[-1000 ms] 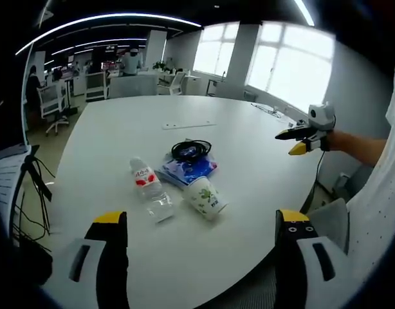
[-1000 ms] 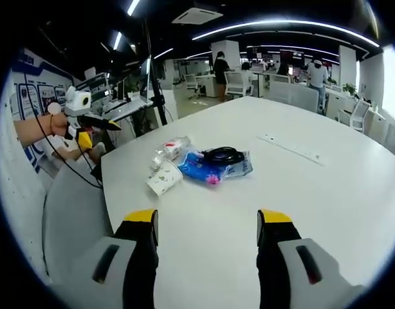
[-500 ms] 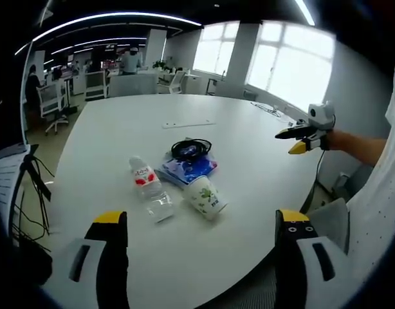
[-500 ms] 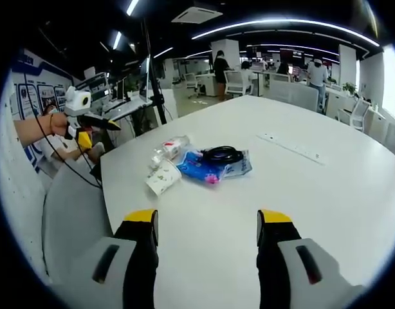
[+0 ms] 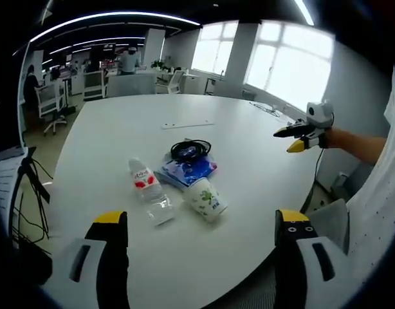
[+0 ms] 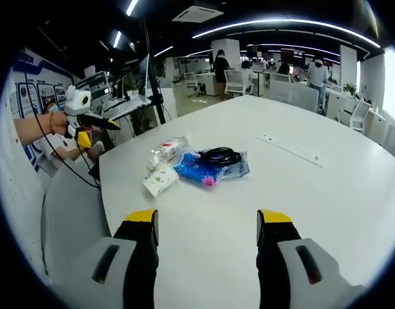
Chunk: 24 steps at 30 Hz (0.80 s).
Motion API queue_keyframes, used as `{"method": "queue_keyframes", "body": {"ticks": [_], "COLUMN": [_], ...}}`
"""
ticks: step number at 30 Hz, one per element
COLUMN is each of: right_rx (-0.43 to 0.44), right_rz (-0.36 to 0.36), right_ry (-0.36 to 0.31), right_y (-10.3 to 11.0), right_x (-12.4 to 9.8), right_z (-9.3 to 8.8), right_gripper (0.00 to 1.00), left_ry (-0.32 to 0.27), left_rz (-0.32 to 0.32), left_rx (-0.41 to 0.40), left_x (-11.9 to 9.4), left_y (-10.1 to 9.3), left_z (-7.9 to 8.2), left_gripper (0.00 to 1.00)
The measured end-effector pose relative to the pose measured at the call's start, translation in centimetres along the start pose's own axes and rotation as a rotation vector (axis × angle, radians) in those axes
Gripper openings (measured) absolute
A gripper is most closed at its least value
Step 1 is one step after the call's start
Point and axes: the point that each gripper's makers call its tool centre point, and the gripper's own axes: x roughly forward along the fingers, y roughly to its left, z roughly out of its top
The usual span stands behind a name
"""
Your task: Arrange the tabletop items into an orderly group along one side of the table until the central work area is clear of visible clutter.
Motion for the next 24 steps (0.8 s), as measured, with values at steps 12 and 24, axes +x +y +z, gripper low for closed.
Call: {"method": "queue_keyframes", "body": {"ticks": [12, 24], "right_rx": [0.002, 0.007], "right_rz": [-0.002, 0.003], "right_ry": [-0.001, -0.018], "right_y": [-0.5, -1.2], "right_x": [0.4, 1.3], "right_z": [0.8, 2.0], "right_gripper": [0.61, 0.60], "left_ry": [0.002, 0.000], "left_rz": [-0.015, -0.027], "left_rx": [0.015, 0.032], "left_x": [1.0, 2.2], "left_y": [0.5, 1.1], "left_z": [1.1, 2.5], "left_gripper": [0.97, 0.97]}}
